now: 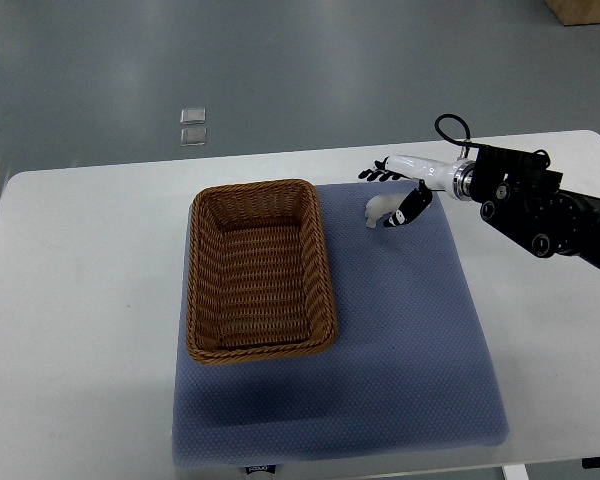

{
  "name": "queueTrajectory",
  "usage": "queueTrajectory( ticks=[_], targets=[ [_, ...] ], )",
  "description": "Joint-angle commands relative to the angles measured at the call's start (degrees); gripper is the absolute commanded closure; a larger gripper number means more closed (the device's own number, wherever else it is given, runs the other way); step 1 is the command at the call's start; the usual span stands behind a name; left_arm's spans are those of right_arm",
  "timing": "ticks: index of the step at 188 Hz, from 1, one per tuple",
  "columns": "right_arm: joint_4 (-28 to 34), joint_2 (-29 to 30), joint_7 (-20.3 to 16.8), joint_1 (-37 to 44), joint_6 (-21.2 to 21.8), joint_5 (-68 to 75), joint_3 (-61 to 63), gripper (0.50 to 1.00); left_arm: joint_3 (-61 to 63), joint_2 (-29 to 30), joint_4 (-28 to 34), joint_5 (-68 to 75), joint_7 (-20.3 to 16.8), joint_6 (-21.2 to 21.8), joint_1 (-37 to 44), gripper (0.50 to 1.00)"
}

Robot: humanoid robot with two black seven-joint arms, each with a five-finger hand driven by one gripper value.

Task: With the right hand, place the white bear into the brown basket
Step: 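Close the right hand fingers around the white bear, then lift the bear and carry it with the right hand over the basket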

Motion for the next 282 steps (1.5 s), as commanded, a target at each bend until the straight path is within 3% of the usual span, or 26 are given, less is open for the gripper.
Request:
queueTrajectory(
  ticks=[1,86,193,243,282],
  targets=[
    [0.0,0.0,0.1,0.0,0.0,0.0,-0.1,0.703,0.0,0.0,0.0,0.0,0.0,0.0,0.0,0.500],
    [0.1,-0.2,0.5,0.2,-0.2,0.0,-1.7,1.000,0.0,0.0,0.0,0.0,0.0,0.0,0.0,0.500],
    [0.6,-0.1,5.0,6.5,-0.2,0.0,-1.6,1.000,0.0,0.0,0.0,0.0,0.0,0.0,0.0,0.500],
    [5.4,-0.1,9.5,9.1,-0.2,0.1,-1.5,1.000,0.0,0.0,0.0,0.0,0.0,0.0,0.0,0.500],
    [7.5,3.0,9.8,9.6,-0.2,-0.4,-1.6,1.000,0.0,0.0,0.0,0.0,0.0,0.0,0.0,0.500]
  ],
)
